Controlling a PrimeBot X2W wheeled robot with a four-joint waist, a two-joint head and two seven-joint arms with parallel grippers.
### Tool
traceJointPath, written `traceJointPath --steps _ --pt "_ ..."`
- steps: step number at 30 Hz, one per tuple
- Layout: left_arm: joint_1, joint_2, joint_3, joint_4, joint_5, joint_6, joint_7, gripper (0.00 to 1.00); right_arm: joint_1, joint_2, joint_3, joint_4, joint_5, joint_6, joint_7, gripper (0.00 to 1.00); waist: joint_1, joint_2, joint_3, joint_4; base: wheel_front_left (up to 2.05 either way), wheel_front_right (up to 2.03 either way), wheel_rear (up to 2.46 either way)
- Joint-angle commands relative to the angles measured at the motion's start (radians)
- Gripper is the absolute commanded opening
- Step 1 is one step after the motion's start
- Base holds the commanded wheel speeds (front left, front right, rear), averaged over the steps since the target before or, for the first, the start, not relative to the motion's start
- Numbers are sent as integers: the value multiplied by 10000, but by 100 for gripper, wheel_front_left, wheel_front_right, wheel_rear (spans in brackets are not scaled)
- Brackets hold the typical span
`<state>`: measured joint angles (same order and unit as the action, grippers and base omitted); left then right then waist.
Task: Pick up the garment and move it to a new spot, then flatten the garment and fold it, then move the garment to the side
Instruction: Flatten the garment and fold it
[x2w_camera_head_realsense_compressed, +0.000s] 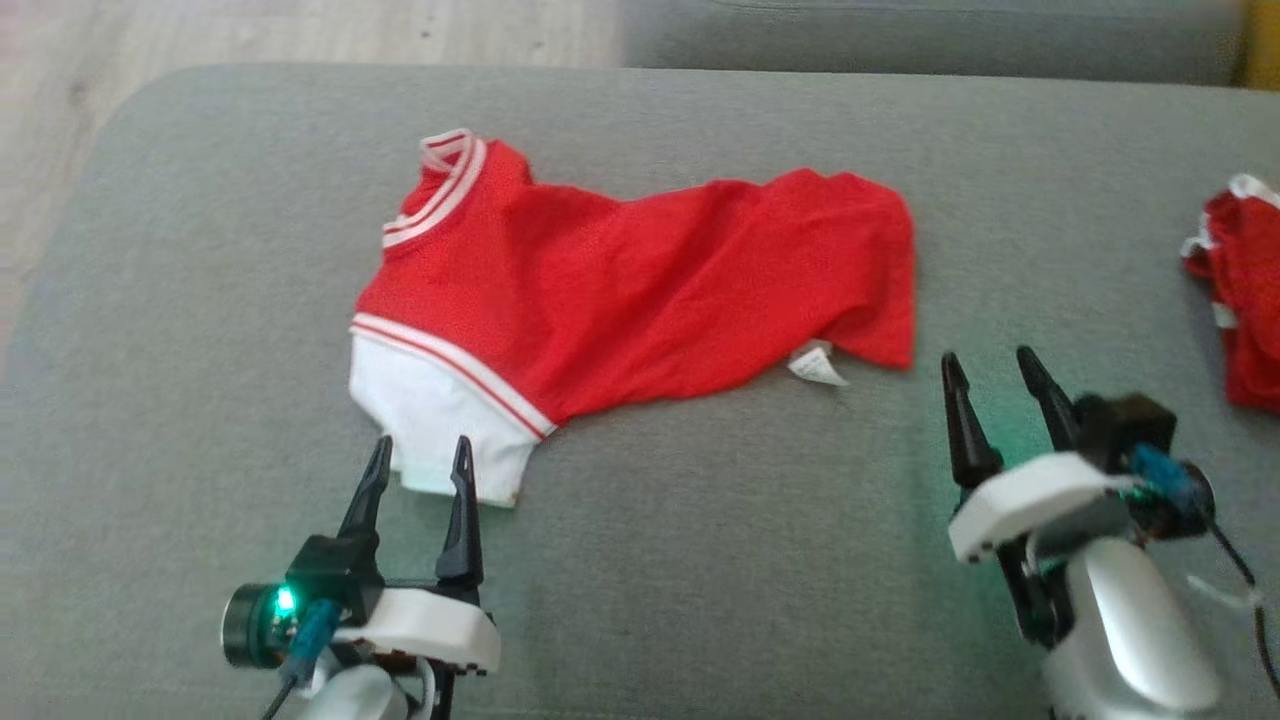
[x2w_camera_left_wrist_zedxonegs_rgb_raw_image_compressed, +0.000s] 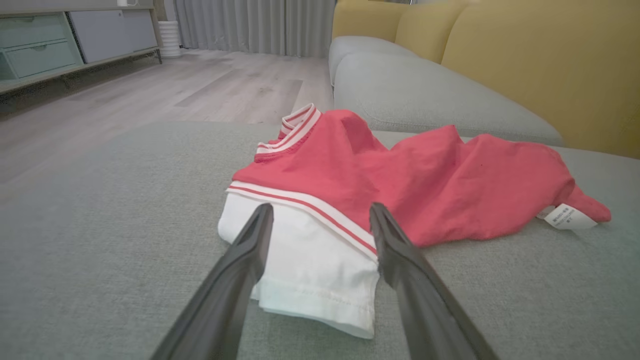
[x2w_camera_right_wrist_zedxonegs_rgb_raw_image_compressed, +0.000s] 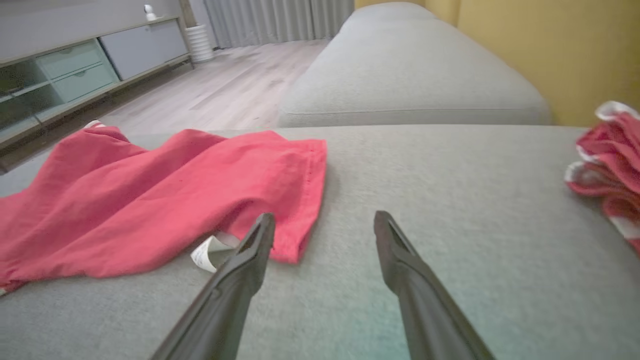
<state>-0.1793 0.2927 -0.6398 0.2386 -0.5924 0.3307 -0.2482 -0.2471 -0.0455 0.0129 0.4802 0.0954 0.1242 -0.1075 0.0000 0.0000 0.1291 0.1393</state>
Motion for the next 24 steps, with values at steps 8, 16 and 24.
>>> traceJointPath --steps 8,16,24 --pt "112 25 671 -561 208 86 -130 100 -1671 -47 -457 2295 -808 65 359 100 0 0 28 1003 0 0 0" --pt "557 105 1307 -860 281 177 -133 100 -2330 -47 -702 3972 -1213 65 69 42 0 0 40 1139 0 0 0" --pt "992 248 1989 -1142 430 191 -134 100 -2977 -47 -364 5109 -935 65 -738 0 0 0 39 804 0 0 0"
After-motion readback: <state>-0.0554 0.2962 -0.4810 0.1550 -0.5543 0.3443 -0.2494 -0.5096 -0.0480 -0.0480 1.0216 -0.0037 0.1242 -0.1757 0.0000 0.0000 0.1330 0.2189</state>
